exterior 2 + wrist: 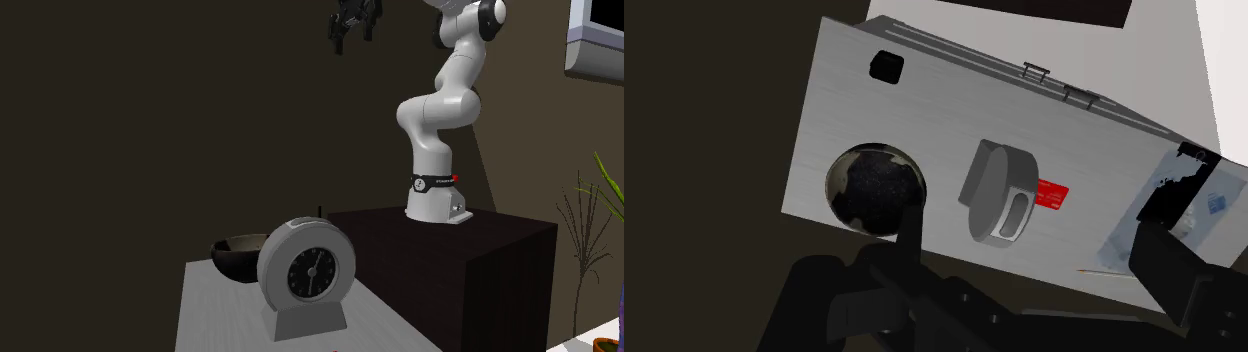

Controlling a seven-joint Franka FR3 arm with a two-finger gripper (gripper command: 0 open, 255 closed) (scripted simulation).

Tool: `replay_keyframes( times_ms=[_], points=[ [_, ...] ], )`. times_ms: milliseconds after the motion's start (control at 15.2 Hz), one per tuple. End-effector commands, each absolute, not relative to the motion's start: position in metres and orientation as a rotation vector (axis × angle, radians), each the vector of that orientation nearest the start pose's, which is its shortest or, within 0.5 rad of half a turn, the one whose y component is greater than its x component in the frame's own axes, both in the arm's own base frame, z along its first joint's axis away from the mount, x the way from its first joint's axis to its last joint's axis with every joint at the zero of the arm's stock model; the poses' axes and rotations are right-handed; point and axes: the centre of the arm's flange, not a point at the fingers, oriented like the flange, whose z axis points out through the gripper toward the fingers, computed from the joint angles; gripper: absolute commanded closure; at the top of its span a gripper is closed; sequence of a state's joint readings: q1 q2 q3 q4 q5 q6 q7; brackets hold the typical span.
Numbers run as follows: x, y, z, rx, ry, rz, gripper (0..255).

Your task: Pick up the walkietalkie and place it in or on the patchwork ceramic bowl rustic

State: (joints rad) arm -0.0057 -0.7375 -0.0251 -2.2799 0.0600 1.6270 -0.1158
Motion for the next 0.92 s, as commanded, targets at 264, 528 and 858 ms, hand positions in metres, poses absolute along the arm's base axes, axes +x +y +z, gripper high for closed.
replay_keyframes(
  times_ms=[264, 528, 858],
  points=[
    [0.344, -0.013, 0.566, -3.076, -0.202, -0.068, 0],
    [0.359, -0.019, 0.515, -3.085, -0.267, 0.001, 0],
    [0.376, -0.027, 0.45, -3.091, -0.348, 0.089, 0]
  ],
)
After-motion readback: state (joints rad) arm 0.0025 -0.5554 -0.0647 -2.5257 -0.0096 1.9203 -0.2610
